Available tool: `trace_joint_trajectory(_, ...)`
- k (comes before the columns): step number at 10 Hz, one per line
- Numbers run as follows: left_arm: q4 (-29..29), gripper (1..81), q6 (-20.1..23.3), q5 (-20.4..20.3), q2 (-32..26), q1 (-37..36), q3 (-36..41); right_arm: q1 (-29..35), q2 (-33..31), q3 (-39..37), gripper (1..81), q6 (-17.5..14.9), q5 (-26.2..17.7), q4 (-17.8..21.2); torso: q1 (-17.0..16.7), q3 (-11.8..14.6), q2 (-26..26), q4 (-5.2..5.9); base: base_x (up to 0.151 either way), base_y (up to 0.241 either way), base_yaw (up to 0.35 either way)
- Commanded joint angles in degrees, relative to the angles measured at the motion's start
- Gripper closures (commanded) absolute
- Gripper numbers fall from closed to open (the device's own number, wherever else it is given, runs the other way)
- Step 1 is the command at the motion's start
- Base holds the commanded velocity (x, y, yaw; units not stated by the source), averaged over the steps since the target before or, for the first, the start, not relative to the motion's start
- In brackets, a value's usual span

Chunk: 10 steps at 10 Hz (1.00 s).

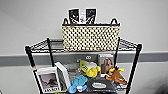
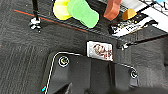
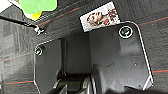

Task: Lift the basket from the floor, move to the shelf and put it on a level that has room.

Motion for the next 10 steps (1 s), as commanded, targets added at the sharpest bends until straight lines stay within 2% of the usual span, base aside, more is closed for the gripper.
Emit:
trace_joint_trajectory(1, 3.69, 1.0, 0.3, 1.95, 7.5, -0.57, -10.55, 1.87, 3.09, -2.79, 1.0, -0.35, -0.27, -1.45, 0.07, 0.0, 0.0, 0.0, 0.0, 0.0, 0.0)
trace_joint_trajectory(2, 4.39, 1.0, 0.3, 1.95, 10.57, 0.05, -14.86, 1.07, 4.32, -3.66, 1.0, -0.35, 1.31, -2.51, 0.07, 0.02, -0.02, 0.0, 0.0, 0.0, 0.0)
trace_joint_trajectory(4, 4.75, 1.0, 0.3, 2.39, 15.42, 1.02, -22.18, -0.59, 5.56, -4.9, 1.0, -0.35, 1.85, -2.86, 0.07, 0.02, -0.02, 0.0, 0.0, 0.0, 0.0)
trace_joint_trajectory(5, 4.75, 1.0, 0.3, 2.48, 17.16, 1.37, -24.63, -1.64, 5.92, -4.9, 1.0, -0.26, 4.2, -2.86, 0.07, 0.04, -0.02, 0.0, 0.0, 0.0, 0.0)
trace_joint_trajectory(7, 5.54, 1.0, 0.3, 2.57, 18.32, 2.51, -25.88, -3.23, 6.62, -4.73, 1.0, -0.26, 8.53, -2.86, 0.07, 0.06, -0.05, 0.0, 0.0, 0.0, 0.0)
trace_joint_trajectory(10, 5.8, 1.0, 0.21, 2.74, 19.81, 3.56, -26.57, -3.67, 7.59, -4.9, 1.0, -0.26, 8.96, -2.95, 0.07, 0.09, -0.07, 0.0, 0.0, 0.0, 0.0)
